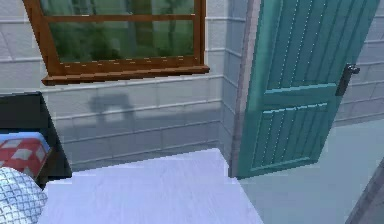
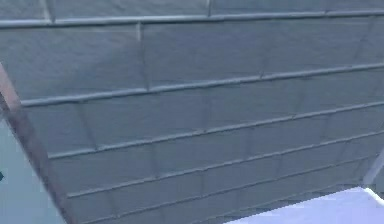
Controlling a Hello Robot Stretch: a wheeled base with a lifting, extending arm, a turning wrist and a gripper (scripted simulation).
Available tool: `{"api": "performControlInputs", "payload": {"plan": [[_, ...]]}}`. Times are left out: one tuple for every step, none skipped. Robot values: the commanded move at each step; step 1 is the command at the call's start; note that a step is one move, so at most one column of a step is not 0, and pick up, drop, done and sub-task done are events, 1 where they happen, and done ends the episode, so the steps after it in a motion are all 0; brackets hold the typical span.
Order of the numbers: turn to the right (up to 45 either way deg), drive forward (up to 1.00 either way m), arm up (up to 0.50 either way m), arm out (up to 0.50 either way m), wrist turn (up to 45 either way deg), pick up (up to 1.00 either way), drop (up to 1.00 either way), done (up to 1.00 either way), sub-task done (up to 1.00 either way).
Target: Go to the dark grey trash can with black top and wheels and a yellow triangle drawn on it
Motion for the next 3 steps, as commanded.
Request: {"api": "performControlInputs", "payload": {"plan": [[-6.0, 0.00, 0.00, 0.00, 0.0, 0.00, 0.00, 0.00, 0.00], [0.0, 0.55, 0.00, 0.00, 0.0, 0.00, 0.00, 0.00, 0.00], [42.0, 0.00, 0.00, 0.00, 0.0, 0.00, 0.00, 0.00, 0.00]]}}
